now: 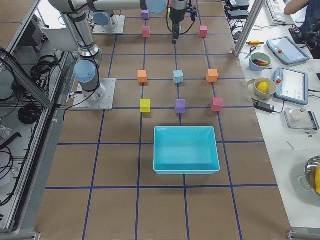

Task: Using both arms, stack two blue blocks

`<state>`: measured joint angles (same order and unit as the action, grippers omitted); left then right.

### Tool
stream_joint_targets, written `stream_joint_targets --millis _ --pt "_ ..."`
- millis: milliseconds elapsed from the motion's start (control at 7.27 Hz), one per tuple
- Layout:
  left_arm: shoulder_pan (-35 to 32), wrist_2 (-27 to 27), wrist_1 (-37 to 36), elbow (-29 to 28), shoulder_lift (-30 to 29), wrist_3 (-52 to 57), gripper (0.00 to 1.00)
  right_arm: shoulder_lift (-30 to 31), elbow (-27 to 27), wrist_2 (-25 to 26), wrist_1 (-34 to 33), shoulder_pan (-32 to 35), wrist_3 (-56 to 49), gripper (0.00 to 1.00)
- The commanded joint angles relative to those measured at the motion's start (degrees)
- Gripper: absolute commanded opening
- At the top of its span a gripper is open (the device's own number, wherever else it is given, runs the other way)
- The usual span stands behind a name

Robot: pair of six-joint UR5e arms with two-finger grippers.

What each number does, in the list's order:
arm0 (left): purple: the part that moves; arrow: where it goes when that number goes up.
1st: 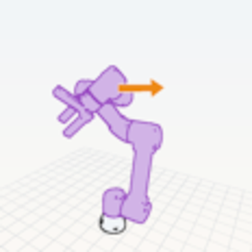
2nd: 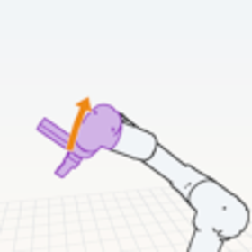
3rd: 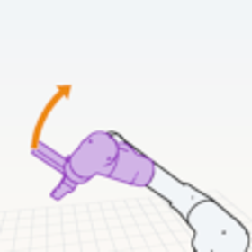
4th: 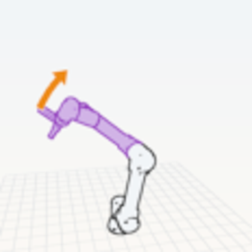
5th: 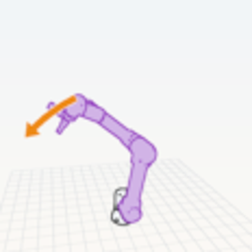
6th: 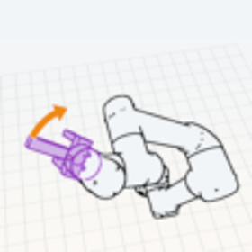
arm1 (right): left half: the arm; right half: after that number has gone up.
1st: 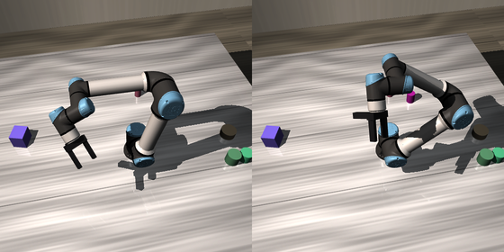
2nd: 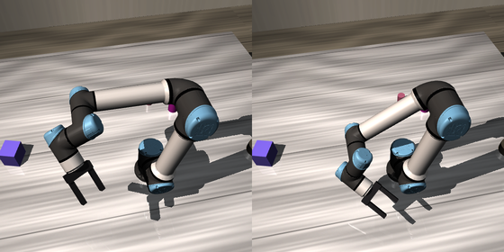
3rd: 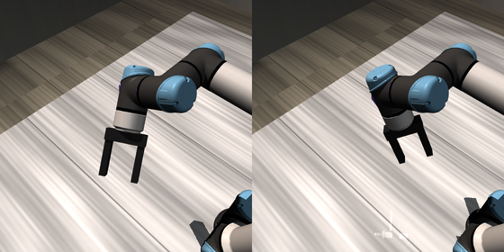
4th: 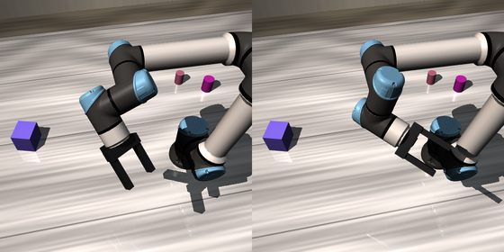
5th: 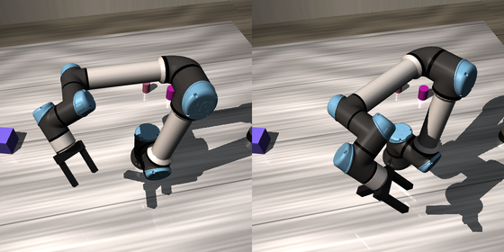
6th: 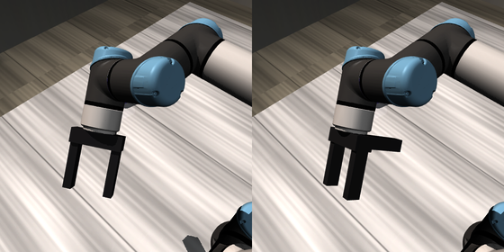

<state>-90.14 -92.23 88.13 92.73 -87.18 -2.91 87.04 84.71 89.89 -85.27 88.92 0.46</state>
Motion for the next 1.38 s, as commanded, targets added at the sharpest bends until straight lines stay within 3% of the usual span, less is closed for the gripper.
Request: stream_joint_targets --millis 0,138,688,962,1238 --pt "-0.13 0.12 0.03 0.17 -0.36 0.0 1.0 -0.03 0.02 0.1 -0.07 0.03 -0.02 1.0" --pt "-0.3 0.03 -0.06 0.6 -2.19 -0.26 1.0 -0.03 0.02 0.02 -0.25 0.11 -0.02 1.0" --pt "-0.3 0.03 -15.03 7.19 -9.48 -1.39 1.0 -0.73 0.28 0.19 0.71 0.11 -0.63 1.0" --pt "-0.39 0.03 -17.97 7.73 -13.44 -6.84 1.0 -5.97 0.9 0.11 -1.91 -1.72 -0.46 1.0" --pt "-0.39 0.12 -26.82 8.16 -18.61 -7.03 1.0 -13.01 1.59 -0.24 -11.81 -1.91 -1.16 1.0"
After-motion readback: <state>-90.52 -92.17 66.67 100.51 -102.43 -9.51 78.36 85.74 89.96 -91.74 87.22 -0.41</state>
